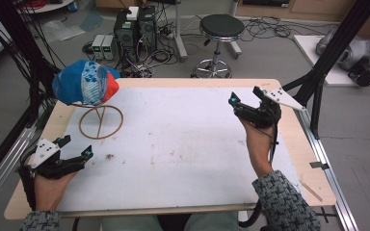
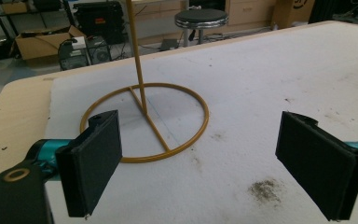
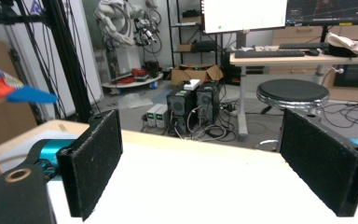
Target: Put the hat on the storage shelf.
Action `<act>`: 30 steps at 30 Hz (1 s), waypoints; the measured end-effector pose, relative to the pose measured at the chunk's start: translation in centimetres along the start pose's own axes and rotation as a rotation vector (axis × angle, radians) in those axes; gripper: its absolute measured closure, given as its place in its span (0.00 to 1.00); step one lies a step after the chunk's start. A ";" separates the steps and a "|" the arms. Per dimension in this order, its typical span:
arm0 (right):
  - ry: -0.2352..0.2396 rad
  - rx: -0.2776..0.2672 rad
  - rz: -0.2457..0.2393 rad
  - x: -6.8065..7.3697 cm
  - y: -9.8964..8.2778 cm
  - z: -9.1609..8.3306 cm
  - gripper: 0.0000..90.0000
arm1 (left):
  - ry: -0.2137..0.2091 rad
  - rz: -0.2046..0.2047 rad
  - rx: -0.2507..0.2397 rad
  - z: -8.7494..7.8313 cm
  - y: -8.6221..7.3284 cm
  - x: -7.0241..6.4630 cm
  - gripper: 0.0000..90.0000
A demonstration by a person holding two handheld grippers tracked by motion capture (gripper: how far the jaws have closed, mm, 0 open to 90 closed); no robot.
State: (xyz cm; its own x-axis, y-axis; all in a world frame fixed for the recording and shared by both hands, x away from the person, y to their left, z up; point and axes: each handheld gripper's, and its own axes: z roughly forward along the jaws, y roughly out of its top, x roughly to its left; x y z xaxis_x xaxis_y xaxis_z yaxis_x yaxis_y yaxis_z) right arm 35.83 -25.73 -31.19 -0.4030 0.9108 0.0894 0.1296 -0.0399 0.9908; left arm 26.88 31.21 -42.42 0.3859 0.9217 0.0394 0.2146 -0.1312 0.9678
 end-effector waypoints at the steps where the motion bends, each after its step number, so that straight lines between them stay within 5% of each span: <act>1: -0.001 0.004 0.002 -0.1 -0.4 -0.3 0.14 | -0.001 0.001 0.003 0.0 0.0 0.0 0.16; 5: -0.012 0.046 0.010 -0.6 -1.9 -1.2 0.14 | -0.002 0.004 0.008 0.1 -0.1 0.0 0.16; 8: -0.023 0.019 -0.014 -0.8 -3.0 -1.8 0.14 | -0.004 0.005 0.008 0.2 -0.1 -0.1 0.16; 22: -0.053 0.050 -0.040 -1.8 -8.6 -3.5 0.14 | -0.001 0.002 0.020 0.4 -0.5 -0.2 0.16; 27: -0.053 0.060 0.021 -2.1 -9.7 -3.7 0.14 | -0.010 0.008 0.029 0.7 -0.5 -0.5 0.16; 30: -0.051 0.058 0.001 -2.0 -9.8 -3.7 0.14 | -0.012 0.014 0.029 0.7 -0.6 -0.6 0.16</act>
State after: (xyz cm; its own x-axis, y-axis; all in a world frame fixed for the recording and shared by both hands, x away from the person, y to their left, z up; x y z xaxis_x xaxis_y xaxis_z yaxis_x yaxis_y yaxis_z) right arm 31.95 -28.67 -40.72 -0.3561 0.9307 0.0839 0.1830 -0.0186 0.9829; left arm 27.15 30.53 -43.16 0.3996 0.9153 0.0498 0.2351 -0.1549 0.9596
